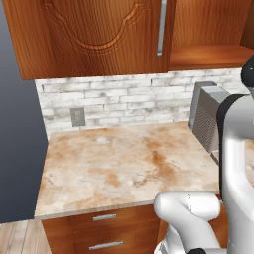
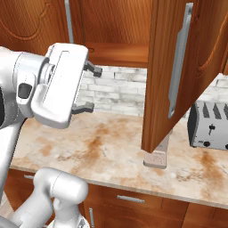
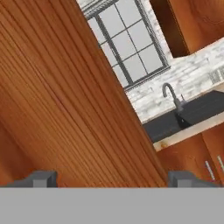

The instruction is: Open the cabinet and move the ladle to the pot. Then close the cabinet.

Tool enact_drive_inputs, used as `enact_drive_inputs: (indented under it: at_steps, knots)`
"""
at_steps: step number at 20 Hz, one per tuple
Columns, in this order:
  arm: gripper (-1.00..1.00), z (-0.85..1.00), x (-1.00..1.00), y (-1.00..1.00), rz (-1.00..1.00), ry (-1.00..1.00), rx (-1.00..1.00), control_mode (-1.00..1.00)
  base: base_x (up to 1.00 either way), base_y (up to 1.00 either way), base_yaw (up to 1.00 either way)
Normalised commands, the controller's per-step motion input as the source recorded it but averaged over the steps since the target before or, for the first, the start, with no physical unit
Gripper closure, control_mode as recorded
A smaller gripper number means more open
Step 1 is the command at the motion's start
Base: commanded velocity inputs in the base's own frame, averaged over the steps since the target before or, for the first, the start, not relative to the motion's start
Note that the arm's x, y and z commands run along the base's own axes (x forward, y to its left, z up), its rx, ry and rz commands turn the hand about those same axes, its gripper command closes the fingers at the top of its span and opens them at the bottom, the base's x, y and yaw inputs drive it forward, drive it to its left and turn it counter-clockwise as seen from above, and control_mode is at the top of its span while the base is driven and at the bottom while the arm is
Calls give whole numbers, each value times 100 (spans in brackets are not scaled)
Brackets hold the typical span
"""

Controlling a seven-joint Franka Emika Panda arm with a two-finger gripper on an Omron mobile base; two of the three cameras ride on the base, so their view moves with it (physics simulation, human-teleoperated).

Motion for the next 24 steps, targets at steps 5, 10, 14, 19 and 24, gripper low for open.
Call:
enact_drive_inputs:
  at_steps: [5, 10, 14, 19, 24]
  knots:
    - [-100, 0, -21, 89, 66, 0, 1, -100, 0, 0, 0]
    - [-100, 9, 10, 71, 53, -1, 0, -100, 0, 0, 0]
    - [-100, 30, 33, 57, 40, 0, 5, -100, 0, 0, 0]
    - [-100, 36, 50, 32, 34, 0, 6, -100, 0, 0, 0]
    - [-100, 22, 43, 13, 20, 0, 1, -100, 0, 0, 0]
